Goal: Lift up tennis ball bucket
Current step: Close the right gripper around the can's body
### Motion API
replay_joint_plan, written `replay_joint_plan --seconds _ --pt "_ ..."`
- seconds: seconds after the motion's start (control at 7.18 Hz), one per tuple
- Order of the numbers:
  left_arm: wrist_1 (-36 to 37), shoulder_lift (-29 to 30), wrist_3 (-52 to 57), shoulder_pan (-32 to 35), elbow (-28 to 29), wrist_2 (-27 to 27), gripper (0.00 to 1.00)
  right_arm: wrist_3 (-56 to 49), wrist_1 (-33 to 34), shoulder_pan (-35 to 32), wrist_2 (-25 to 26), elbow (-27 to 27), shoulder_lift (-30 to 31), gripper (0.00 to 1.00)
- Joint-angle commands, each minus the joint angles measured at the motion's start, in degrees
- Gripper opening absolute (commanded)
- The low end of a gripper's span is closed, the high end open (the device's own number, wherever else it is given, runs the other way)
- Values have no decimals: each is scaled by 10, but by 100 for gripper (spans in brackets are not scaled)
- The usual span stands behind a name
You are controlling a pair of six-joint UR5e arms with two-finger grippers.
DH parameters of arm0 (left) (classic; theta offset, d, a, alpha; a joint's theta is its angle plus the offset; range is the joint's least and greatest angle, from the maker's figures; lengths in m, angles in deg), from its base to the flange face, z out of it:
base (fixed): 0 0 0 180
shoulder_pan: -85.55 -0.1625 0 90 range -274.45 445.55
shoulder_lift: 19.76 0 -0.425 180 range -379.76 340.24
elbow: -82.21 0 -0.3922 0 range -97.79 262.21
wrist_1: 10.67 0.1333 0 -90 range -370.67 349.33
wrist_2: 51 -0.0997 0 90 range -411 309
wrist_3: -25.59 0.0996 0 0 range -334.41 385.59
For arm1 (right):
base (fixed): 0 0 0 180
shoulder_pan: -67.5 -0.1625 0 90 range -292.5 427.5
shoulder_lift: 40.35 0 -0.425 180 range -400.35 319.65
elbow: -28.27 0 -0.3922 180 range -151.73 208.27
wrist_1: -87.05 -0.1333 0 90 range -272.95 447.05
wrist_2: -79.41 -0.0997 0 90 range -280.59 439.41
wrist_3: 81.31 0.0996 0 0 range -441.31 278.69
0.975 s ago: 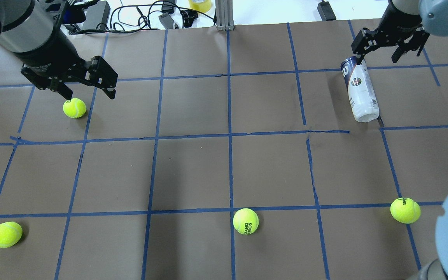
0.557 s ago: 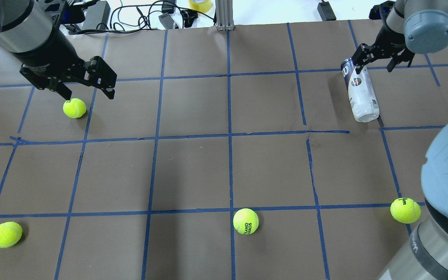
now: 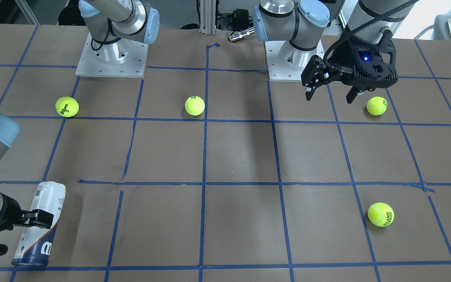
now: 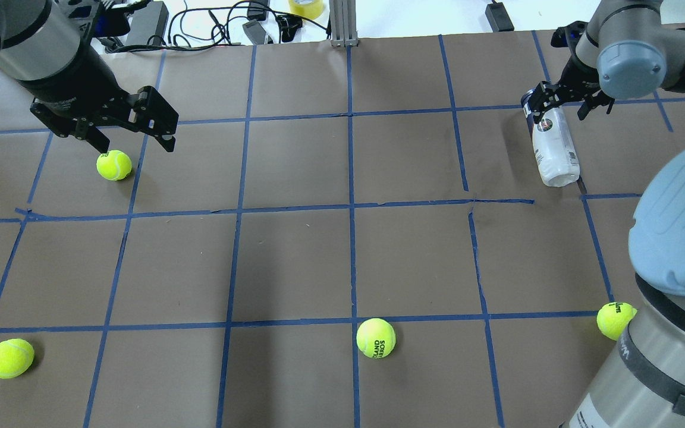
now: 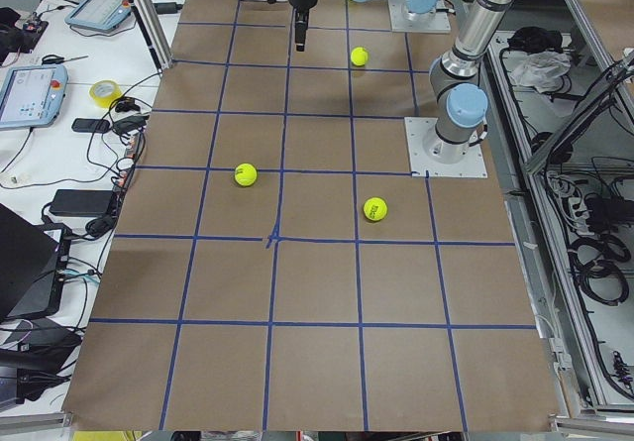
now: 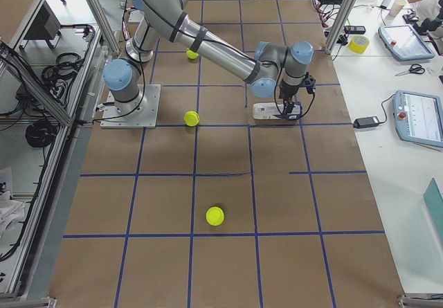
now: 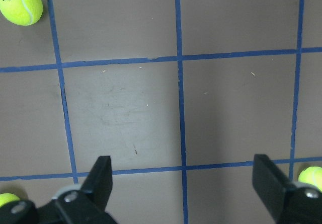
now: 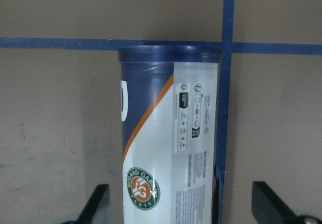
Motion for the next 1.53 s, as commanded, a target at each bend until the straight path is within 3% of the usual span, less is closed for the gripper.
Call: replay_joint_plan --seconds 0.0,1.39 --pt "0 0 1 0 0 0 100 -5 3 0 1 3 -19 100" --pt "6 0 2 -1 -9 2 100 -8 11 0 1 12 -40 99"
